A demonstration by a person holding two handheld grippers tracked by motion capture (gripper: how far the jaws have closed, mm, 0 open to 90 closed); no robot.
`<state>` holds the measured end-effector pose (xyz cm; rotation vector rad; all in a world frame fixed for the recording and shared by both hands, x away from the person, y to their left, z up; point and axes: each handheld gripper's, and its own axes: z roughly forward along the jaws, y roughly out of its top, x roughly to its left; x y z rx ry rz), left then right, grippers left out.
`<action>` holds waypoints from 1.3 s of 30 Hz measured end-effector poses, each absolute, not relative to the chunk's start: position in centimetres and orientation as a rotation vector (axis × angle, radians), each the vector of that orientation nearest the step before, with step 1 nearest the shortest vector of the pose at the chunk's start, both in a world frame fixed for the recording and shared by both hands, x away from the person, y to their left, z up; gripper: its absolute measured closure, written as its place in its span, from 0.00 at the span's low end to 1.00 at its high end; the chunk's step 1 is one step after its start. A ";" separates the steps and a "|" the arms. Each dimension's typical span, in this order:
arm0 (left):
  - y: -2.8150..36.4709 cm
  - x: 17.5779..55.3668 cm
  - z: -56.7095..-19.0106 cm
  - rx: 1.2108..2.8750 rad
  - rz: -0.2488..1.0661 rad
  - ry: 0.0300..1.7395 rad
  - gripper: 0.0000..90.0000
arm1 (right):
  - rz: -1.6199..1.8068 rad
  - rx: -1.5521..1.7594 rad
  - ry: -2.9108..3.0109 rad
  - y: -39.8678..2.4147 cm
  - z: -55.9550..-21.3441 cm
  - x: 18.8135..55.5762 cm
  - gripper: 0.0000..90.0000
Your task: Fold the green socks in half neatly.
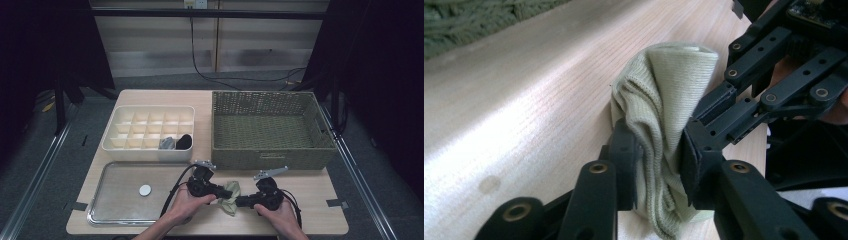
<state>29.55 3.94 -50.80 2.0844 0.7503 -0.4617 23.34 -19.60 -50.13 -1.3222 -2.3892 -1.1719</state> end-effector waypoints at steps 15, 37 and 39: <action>4.9 30.1 -49.5 2.089 -0.417 0.751 0.80 | -1.238 -1.376 -2.390 -20.3 -49.3 23.1 0.71; 6.6 29.8 -47.4 2.062 -0.345 0.772 0.80 | -1.350 -1.448 -2.380 -21.8 -48.2 23.0 0.45; 6.7 29.8 -47.3 2.061 -0.343 0.768 0.80 | -1.356 -1.453 -2.376 -21.9 -48.2 22.9 0.45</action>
